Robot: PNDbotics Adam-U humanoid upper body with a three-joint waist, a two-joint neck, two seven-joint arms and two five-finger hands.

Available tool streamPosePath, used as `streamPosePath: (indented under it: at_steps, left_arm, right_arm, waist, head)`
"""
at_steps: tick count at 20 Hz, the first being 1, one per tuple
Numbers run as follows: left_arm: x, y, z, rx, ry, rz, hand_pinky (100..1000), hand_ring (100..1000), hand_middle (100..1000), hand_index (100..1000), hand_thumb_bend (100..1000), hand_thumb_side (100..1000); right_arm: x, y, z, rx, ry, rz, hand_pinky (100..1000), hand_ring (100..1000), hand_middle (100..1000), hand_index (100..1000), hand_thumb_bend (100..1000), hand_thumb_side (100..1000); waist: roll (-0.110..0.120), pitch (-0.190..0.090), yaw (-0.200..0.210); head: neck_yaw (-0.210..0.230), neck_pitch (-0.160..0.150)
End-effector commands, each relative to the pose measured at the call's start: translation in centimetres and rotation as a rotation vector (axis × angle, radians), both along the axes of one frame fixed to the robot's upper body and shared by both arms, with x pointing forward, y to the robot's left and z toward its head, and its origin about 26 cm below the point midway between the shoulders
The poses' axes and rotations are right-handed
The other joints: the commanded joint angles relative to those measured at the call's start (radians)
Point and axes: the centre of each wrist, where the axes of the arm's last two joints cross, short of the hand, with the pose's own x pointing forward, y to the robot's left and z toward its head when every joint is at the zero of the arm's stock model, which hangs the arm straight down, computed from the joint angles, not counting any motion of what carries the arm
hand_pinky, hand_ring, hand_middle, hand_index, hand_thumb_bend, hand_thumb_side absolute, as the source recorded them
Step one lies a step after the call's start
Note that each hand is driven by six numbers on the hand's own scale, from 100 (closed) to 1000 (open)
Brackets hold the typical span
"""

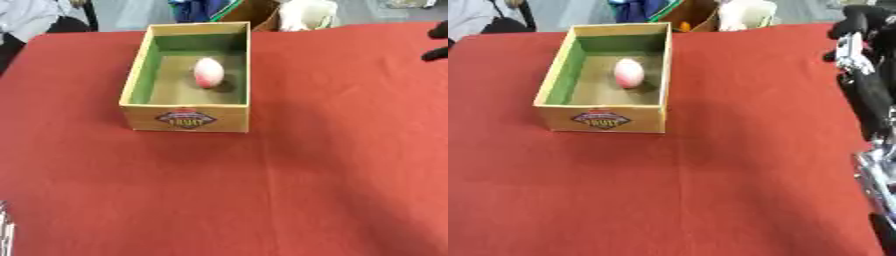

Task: Pick up objects on the table and place them in the box.

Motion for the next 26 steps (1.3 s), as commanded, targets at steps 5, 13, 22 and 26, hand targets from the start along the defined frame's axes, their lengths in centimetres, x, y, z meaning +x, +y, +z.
streamPosePath:
  at_steps: [5,13,22,26]
  left_arm:
    - [-0.19,0.09,0.83,0.010,-0.044,-0.004,594,529,476,638,100,683]
    - [-0.18,0.06,0.84,0.010,-0.045,-0.007,596,524,474,636,100,682]
    - [-0.17,0.03,0.85,0.011,-0.043,-0.007,596,524,474,636,100,681]
    - [-0.18,0.04,0.83,0.012,-0.040,-0.007,596,525,474,635,100,681]
  right_arm:
    - [-0.39,-0.22,0.53,-0.004,-0.029,-0.018,507,654,565,720,100,531]
    - [-0.41,-0.17,0.29,-0.016,-0.023,-0.010,508,667,562,725,100,548]
    - [-0.41,-0.20,0.25,-0.011,-0.028,-0.004,510,671,561,732,100,570]
    - [-0.40,-0.15,0.21,-0.006,-0.027,0.001,513,674,562,735,100,573]
  waist:
    - [-0.001,-0.019,-0.004]
    - [0.000,-0.021,-0.005]
    - [-0.002,-0.023,-0.007]
    - [-0.001,-0.025,-0.007]
  head:
    - [-0.016,0.000]
    - [-0.038,0.029]
    - [-0.027,0.032]
    - [-0.006,0.035]
